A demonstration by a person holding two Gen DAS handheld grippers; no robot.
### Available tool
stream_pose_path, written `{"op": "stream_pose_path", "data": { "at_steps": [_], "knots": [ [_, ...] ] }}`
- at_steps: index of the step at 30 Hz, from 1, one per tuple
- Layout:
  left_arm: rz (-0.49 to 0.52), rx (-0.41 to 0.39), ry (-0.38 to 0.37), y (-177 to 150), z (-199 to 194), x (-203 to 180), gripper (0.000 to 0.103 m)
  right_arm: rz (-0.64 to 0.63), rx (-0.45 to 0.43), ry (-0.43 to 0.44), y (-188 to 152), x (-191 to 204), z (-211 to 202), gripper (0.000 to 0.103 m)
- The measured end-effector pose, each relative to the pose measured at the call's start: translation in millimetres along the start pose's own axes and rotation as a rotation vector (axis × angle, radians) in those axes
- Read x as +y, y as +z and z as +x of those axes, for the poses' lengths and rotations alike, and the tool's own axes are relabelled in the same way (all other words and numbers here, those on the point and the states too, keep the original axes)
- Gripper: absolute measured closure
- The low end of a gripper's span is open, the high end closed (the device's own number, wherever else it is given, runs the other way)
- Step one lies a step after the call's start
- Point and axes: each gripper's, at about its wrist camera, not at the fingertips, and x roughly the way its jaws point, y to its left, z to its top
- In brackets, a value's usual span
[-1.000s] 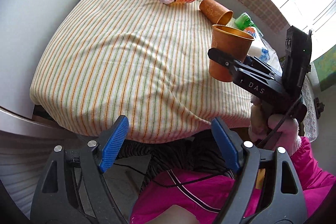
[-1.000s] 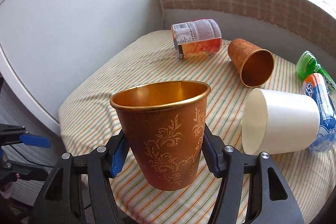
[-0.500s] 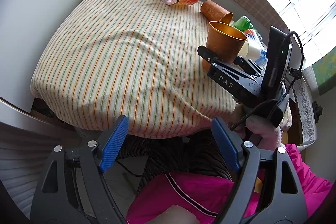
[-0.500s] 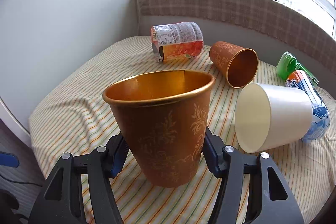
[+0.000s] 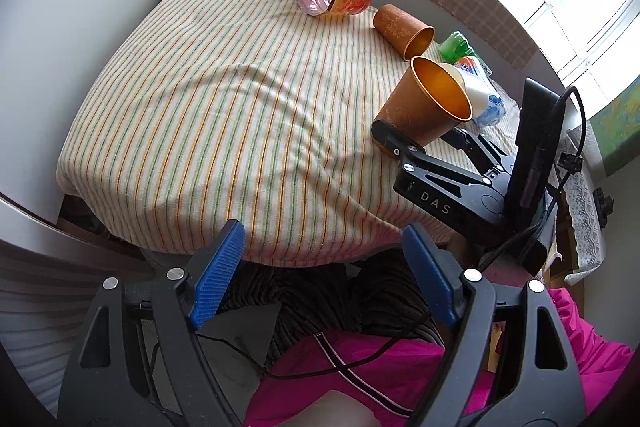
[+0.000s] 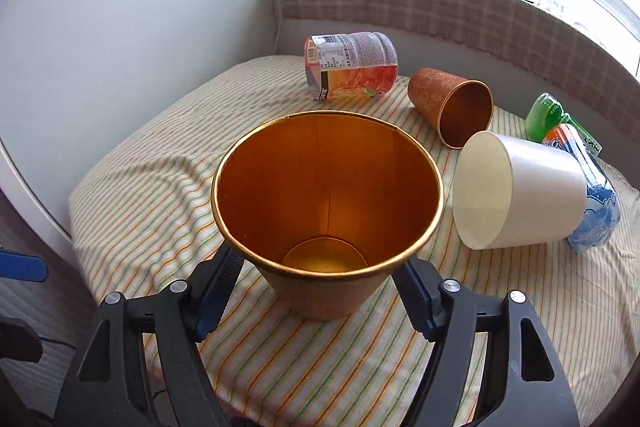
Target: Flip cup upright
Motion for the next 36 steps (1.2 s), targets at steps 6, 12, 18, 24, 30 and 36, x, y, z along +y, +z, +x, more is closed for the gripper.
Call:
{"op": "stream_pose_path", "data": {
  "at_steps": [6,12,18,24,30,36],
  "knots": [
    [0.034,-0.037,0.003,-2,-3,-11,0.020,0.032,0.001,0.016,-13,-5,-34,0.024],
    [0.128,-0.215,0.051,0,-27,-43,0.020,0.094,-0.045,-0.025,-27,-17,-87,0.023],
    [0.178,-0.460,0.106,1,-53,-71,0.020,0.134,-0.171,-0.131,-22,-33,-139,0.022],
    [0.188,-0.603,0.136,1,-61,-80,0.019,0.147,-0.279,-0.209,-20,-44,-177,0.021],
    [0.177,-0.638,0.144,2,-60,-82,0.019,0.180,-0.339,-0.262,-22,-57,-196,0.021],
    [0.213,-0.678,0.155,-3,-59,-95,0.001,0.177,-0.387,-0.341,-27,-64,-207,0.014]
  ]
}}
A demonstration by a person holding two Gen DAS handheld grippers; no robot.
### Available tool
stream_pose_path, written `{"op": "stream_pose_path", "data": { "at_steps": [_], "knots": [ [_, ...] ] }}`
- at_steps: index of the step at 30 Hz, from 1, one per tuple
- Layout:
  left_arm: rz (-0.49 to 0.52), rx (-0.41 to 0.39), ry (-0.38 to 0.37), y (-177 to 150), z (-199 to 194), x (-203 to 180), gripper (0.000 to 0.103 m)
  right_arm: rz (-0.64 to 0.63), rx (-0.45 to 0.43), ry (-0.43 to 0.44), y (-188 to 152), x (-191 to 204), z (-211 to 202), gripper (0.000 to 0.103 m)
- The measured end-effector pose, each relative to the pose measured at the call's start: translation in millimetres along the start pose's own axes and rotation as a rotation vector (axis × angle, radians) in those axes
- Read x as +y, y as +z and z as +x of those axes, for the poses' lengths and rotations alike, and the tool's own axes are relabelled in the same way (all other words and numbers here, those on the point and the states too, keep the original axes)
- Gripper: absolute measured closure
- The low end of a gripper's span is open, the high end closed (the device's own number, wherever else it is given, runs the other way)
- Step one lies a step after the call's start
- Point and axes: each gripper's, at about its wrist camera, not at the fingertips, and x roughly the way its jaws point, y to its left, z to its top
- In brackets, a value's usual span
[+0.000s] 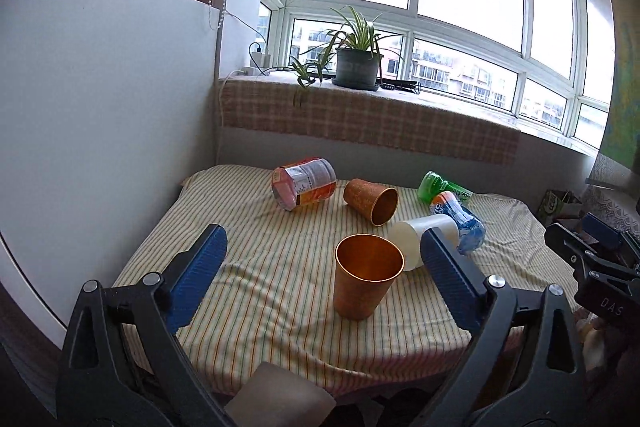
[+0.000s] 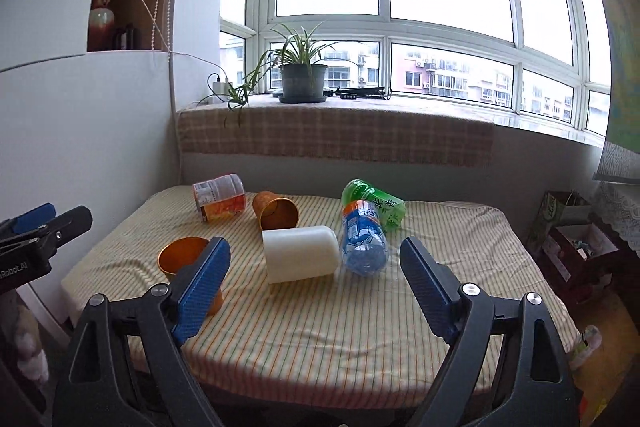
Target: Flip cup upright
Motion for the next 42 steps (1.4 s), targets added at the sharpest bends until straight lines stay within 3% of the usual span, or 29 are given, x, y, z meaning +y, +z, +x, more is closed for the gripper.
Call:
{"op": "stream_pose_path", "data": {
  "at_steps": [4,10,42],
  "knots": [
    [0.029,-0.011,0.001,0,0,-9,0.001,0.017,-0.028,-0.022,0,-7,-6,0.005],
    [0.051,0.008,-0.005,-3,1,-16,0.000,0.043,-0.043,-0.060,-3,-14,-10,0.001],
    [0.046,0.015,0.000,-1,0,-15,0.000,0.068,-0.028,-0.052,-6,-22,-7,0.001]
  ]
}}
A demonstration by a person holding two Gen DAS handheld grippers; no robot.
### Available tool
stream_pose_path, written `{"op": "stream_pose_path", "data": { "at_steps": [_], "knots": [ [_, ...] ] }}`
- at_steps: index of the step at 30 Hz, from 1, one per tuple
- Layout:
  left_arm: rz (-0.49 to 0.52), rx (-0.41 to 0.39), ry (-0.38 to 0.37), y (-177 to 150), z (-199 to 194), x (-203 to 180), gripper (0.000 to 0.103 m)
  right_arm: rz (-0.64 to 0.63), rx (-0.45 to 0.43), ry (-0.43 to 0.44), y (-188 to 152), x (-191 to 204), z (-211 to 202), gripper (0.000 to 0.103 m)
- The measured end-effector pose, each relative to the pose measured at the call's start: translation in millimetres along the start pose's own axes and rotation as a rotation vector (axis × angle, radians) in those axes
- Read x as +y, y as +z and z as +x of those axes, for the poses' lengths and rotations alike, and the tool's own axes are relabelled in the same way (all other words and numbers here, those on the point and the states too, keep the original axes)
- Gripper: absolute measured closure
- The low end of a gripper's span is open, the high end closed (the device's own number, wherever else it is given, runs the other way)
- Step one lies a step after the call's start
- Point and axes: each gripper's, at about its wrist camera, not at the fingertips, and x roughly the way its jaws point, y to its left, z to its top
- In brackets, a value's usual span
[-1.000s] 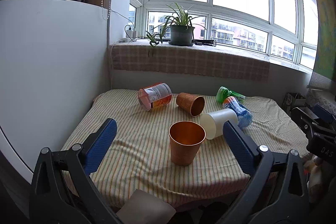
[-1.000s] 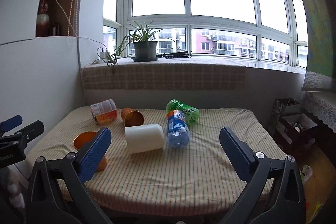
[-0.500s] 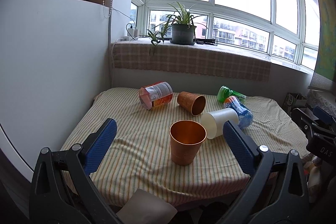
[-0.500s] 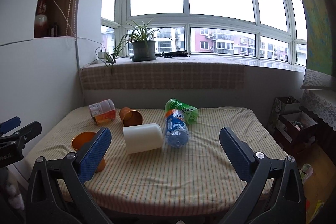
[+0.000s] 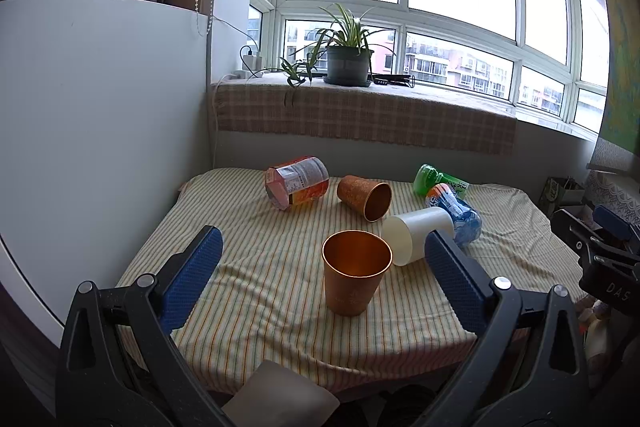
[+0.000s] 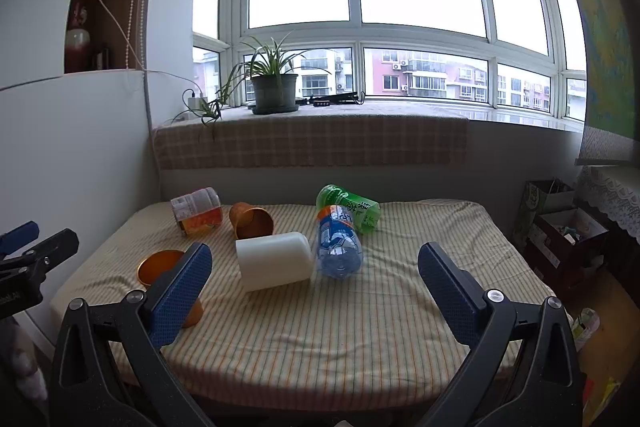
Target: Flip cup upright
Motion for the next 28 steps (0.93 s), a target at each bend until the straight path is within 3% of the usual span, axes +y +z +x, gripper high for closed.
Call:
{"op": "stream_pose_path", "data": {
  "at_steps": [28],
  "knots": [
    [0.026,-0.042,0.021,3.6,0.0,6.8,0.000,0.010,0.022,0.013,-2.1,-3.1,8.5,0.001]
  ]
}}
